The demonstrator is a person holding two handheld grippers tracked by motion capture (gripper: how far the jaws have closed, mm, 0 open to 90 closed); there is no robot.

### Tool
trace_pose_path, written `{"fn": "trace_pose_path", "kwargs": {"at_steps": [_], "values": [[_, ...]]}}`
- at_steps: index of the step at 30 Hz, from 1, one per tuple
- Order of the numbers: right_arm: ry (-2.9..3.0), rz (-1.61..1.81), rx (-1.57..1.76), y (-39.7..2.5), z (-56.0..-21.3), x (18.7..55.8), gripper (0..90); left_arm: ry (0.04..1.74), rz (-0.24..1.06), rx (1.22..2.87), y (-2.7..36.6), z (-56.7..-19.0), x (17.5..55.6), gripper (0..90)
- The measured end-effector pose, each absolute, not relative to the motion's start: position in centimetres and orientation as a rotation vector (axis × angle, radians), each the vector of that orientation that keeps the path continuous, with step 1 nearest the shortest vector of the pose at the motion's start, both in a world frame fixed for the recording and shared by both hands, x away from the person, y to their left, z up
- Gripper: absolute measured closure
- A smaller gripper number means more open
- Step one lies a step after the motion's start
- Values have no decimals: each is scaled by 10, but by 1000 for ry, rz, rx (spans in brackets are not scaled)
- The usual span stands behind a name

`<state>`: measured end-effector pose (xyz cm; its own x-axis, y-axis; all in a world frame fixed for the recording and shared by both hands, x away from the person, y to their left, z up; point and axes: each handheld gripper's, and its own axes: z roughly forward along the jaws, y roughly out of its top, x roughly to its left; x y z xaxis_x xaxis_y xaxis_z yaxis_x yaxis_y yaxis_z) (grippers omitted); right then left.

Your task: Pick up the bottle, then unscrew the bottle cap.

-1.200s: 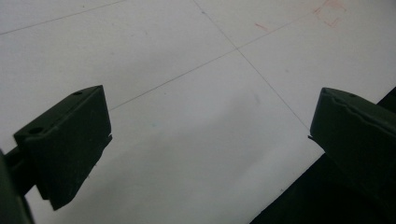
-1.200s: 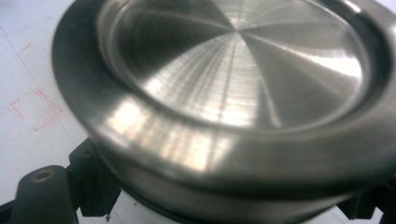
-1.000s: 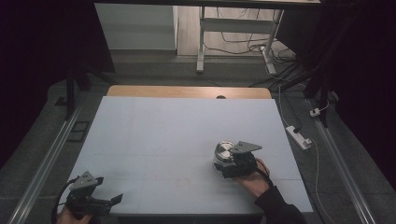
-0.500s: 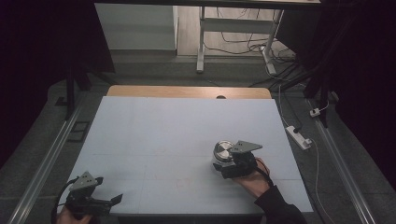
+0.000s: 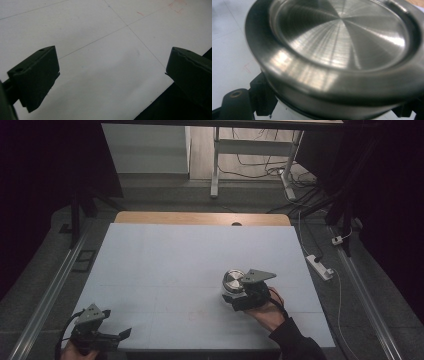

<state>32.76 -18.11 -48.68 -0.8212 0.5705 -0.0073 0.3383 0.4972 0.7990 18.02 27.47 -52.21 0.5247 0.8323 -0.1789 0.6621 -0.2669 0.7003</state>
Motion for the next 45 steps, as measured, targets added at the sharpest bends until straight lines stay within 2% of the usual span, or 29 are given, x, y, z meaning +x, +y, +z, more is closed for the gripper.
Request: {"fn": "trace_pose_path", "kwargs": {"at_steps": [35, 45], "values": [[2579, 1291, 613, -109, -479, 325, 146, 1204, 288, 2021, 275, -522, 180, 0], [2590, 1284, 574, -102, -478, 323, 146, 1213, 293, 2010, 276, -522, 179, 0]]}}
